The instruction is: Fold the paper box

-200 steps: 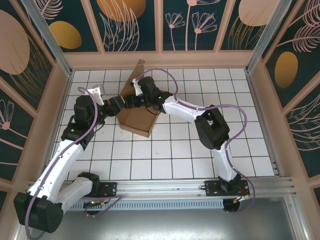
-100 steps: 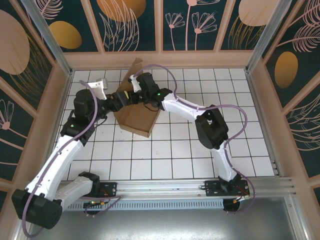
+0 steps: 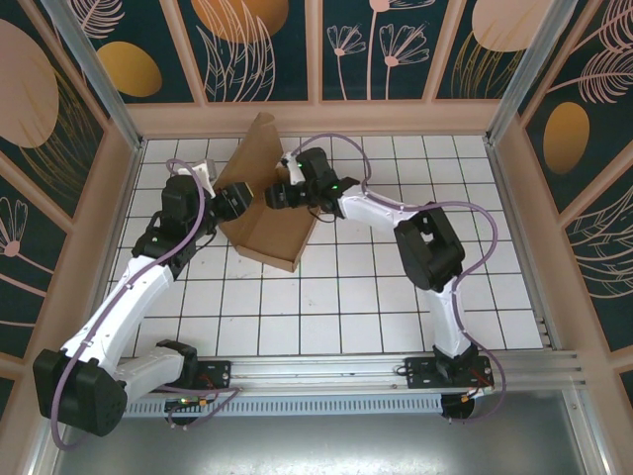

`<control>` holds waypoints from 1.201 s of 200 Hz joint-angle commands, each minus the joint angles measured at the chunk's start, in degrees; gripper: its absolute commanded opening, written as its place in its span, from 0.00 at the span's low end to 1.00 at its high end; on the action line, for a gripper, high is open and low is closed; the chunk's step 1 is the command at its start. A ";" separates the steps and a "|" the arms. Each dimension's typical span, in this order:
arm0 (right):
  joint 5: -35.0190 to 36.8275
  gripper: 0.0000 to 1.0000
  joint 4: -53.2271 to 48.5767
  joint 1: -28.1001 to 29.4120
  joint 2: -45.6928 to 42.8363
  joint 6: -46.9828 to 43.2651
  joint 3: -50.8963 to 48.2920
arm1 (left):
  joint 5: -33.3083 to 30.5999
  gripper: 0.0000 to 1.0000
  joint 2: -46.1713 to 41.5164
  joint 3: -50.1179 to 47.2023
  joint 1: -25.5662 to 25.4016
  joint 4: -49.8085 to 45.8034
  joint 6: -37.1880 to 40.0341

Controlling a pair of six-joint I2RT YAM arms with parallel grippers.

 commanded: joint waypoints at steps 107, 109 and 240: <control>23.64 0.78 -4.73 -4.99 15.92 -28.67 17.90 | -3.05 0.50 1.42 -1.93 -0.12 1.67 -0.71; 23.67 0.78 -4.85 -4.96 16.30 -28.87 18.36 | -3.02 0.50 1.48 -1.95 -0.10 1.68 -0.71; 24.69 0.26 -14.69 -4.18 18.43 -33.34 19.87 | -2.91 0.51 5.38 -0.11 -0.14 4.55 1.22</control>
